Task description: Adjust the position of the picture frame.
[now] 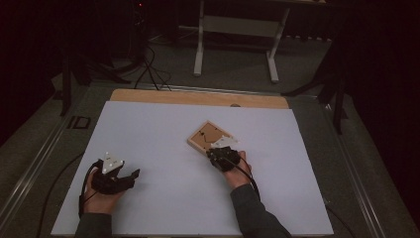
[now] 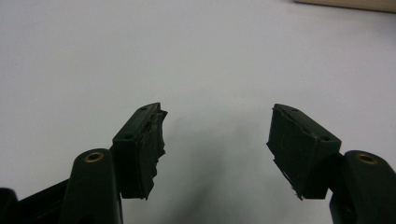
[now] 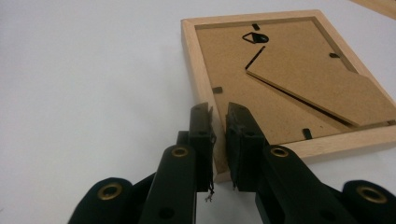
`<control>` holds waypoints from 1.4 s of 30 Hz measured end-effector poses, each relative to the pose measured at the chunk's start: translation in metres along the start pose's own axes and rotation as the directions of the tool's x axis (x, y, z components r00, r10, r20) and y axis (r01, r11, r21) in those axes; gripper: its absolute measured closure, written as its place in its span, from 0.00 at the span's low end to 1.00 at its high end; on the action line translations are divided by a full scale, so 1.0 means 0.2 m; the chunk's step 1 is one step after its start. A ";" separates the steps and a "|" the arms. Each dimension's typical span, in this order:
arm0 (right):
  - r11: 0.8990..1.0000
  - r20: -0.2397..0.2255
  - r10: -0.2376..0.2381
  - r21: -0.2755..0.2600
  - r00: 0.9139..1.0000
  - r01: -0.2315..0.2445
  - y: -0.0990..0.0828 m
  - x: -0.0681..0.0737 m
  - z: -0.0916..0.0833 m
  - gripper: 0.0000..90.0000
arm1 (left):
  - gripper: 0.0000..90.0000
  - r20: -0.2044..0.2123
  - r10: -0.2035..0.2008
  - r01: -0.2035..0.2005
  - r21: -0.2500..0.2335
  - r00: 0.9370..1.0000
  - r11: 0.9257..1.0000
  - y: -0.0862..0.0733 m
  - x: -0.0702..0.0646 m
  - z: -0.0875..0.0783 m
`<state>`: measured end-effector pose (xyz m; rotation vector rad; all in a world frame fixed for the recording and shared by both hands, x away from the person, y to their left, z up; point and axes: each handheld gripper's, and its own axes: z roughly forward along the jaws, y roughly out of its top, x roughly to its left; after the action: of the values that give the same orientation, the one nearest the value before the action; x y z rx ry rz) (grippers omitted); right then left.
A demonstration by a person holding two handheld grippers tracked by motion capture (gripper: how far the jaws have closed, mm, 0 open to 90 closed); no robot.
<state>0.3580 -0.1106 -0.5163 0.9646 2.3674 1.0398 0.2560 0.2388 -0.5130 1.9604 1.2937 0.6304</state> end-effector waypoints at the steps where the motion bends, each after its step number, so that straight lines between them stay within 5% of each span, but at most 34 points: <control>1: 1.000 -0.001 -0.003 0.000 1.000 0.003 -0.01 0.01 -0.01 0.90 | 0.39 0.000 0.001 -0.001 0.000 1.000 1.000 0.00 0.00 0.00; 16: 0.999 -0.049 -0.051 0.000 0.997 0.051 -0.06 0.16 -0.09 0.90 | 0.39 0.000 0.013 -0.013 0.009 1.000 1.000 0.00 -0.01 0.01; 21: 0.999 -0.080 -0.049 0.009 0.996 0.050 -0.05 0.15 -0.09 0.79 | 0.39 0.002 0.008 -0.008 0.005 1.000 1.000 0.00 -0.01 0.01; 27: 1.000 -0.074 -0.011 -0.027 0.997 0.009 -0.04 0.06 -0.12 0.77 | 0.39 0.003 0.007 -0.007 0.006 1.000 1.000 0.00 0.00 0.01; 30: 0.997 -0.035 0.056 -0.051 0.998 -0.057 -0.03 -0.06 -0.15 0.77 | 0.39 0.002 0.009 -0.009 0.006 1.000 1.000 0.00 -0.01 0.01; 38: 0.983 0.057 0.167 -0.090 0.984 -0.162 -0.03 -0.25 -0.18 0.83 | 0.39 0.003 0.009 -0.009 0.005 1.000 1.000 0.00 -0.01 0.01; 42: 0.977 0.097 0.205 -0.078 0.974 -0.198 -0.05 -0.32 -0.15 0.95 | 0.39 0.004 0.008 -0.008 0.002 1.000 1.000 0.01 -0.01 0.01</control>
<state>0.3817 -0.1764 -0.5006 1.2225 2.1697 1.1065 0.2575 0.2368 -0.5135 1.9690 1.2848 0.6286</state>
